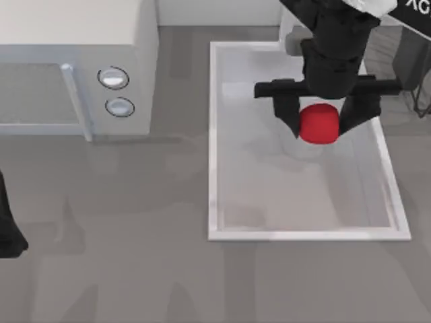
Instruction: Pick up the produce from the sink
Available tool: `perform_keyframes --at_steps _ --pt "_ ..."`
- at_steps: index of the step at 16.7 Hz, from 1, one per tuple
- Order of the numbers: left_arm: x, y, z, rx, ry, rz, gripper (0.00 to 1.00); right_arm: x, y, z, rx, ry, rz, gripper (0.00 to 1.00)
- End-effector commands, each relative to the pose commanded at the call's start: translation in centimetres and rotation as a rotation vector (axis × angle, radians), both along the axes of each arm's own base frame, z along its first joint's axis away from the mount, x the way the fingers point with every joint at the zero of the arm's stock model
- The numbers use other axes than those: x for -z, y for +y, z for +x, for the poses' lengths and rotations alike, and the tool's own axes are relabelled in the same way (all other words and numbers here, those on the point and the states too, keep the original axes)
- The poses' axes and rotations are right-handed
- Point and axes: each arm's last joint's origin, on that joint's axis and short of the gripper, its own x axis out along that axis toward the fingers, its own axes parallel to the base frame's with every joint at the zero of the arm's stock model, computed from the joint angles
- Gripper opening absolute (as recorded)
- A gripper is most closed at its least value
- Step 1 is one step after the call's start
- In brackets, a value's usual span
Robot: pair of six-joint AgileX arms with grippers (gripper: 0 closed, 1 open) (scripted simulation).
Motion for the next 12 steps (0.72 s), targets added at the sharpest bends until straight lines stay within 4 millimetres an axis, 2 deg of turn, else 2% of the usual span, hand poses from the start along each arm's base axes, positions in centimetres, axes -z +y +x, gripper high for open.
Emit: perform_keyframes --at_steps 2,4,9,12 --pt "0.0 0.0 0.0 0.0 0.0 0.0 1.0 -3.1 -0.5 -0.7 0.0 -0.016 0.008 0.0" --pt "0.0 0.0 0.0 0.0 0.0 0.0 1.0 -4.8 -0.8 -1.2 0.0 -0.03 0.016 0.0" --pt "0.0 0.0 0.0 0.0 0.0 0.0 1.0 -4.8 -0.7 -1.3 -0.003 -0.03 0.017 0.0" --pt "0.0 0.0 0.0 0.0 0.0 0.0 1.0 -5.5 -3.1 -1.5 -0.002 -0.04 0.021 0.0"
